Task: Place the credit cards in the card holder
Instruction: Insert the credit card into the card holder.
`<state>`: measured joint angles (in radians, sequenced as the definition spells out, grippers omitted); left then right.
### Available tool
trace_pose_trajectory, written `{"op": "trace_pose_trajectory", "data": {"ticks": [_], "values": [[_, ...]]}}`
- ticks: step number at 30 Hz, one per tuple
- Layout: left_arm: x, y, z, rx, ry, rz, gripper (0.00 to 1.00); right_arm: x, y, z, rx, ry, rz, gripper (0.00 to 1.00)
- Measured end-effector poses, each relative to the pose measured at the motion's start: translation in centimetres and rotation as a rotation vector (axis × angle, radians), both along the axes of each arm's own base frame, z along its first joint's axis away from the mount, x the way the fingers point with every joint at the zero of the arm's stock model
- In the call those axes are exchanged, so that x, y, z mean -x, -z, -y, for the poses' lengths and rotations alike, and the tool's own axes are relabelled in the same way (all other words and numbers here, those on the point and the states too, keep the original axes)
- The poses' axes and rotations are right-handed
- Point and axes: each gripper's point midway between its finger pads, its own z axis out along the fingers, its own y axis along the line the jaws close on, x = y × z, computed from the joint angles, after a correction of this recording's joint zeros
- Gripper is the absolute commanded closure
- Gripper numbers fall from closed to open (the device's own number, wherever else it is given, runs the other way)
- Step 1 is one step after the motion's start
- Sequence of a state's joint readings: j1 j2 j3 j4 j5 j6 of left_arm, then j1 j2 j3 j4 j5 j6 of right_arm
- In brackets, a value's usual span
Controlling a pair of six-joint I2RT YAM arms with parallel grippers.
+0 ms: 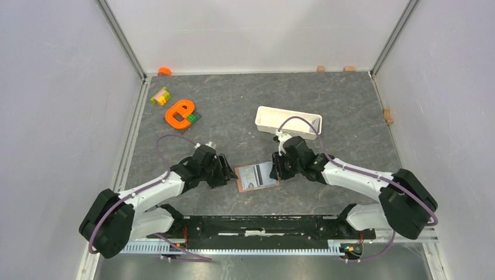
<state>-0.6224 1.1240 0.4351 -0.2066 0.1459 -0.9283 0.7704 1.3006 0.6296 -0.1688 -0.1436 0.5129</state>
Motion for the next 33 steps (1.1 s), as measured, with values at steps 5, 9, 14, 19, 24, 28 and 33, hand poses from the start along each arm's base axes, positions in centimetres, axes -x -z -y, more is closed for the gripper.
{"op": "trace_pose_trajectory", "data": {"ticks": [5, 9, 14, 19, 24, 28, 33], "values": [[0.4, 0.6, -0.5, 0.001, -0.001, -0.025, 0.45, 0.4, 1.2, -0.3, 0.000, -0.003, -0.045, 0.71], [0.7, 0.8, -0.3, 0.007, 0.018, -0.038, 0.47, 0.4, 1.6, -0.3, 0.004, 0.005, -0.053, 0.71], [0.8, 0.6, 0.1, 0.021, 0.045, -0.030, 0.47, 0.3, 1.9, -0.2, 0.011, 0.016, -0.058, 0.72], [0.7, 0.7, 0.3, 0.026, 0.055, -0.031, 0.48, 0.4, 2.5, -0.2, 0.019, 0.021, -0.072, 0.74], [0.8, 1.1, 0.6, 0.036, 0.066, -0.043, 0.48, 0.5, 2.8, -0.3, 0.015, 0.019, -0.080, 0.74], [0.6, 1.2, 0.9, 0.047, 0.072, -0.039, 0.51, 0.7, 3.1, -0.6, -0.003, 0.014, -0.095, 0.76], [0.5, 1.3, 1.3, 0.069, 0.085, -0.036, 0.56, 0.8, 3.2, -1.1, -0.031, 0.014, -0.109, 0.77]]}}
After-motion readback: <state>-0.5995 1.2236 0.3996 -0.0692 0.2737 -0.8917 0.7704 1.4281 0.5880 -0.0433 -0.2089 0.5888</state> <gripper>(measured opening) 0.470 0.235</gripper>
